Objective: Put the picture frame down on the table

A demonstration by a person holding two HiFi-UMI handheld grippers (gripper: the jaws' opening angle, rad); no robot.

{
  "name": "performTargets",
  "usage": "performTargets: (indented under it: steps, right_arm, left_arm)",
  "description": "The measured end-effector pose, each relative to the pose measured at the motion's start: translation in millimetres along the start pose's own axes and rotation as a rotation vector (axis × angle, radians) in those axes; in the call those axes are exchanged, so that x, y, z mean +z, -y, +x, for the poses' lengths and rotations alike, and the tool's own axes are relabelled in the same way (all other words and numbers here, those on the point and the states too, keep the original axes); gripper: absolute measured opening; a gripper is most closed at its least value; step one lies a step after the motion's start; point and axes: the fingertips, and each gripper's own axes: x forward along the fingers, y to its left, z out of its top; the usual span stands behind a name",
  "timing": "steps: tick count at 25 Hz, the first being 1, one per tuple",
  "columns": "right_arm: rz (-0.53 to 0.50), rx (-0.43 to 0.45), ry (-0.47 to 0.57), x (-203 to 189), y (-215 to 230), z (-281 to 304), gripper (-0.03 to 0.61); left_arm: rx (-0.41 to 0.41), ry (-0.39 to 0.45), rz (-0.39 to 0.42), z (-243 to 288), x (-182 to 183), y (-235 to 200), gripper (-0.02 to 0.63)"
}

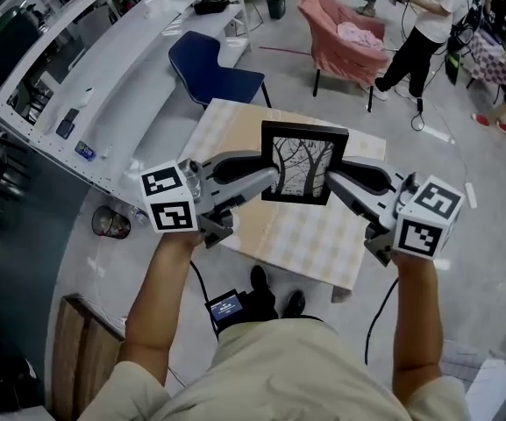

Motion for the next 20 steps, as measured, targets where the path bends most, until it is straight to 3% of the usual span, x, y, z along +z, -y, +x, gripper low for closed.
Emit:
performTargets:
  steps: [10, 20]
  right_arm:
    - [0.017, -0.025, -0.026, 4.4, 31.0, 35.9, 0.072]
    - [0.072, -0.04, -0.049, -19.0, 62.0, 58.6, 0.072]
  left_arm:
    - [-0.008, -0.003, -0.027, -6.6, 7.5, -48.0, 0.074]
    - [0.004, -0.028, -0.072, -7.6, -13.2, -87.2, 0.074]
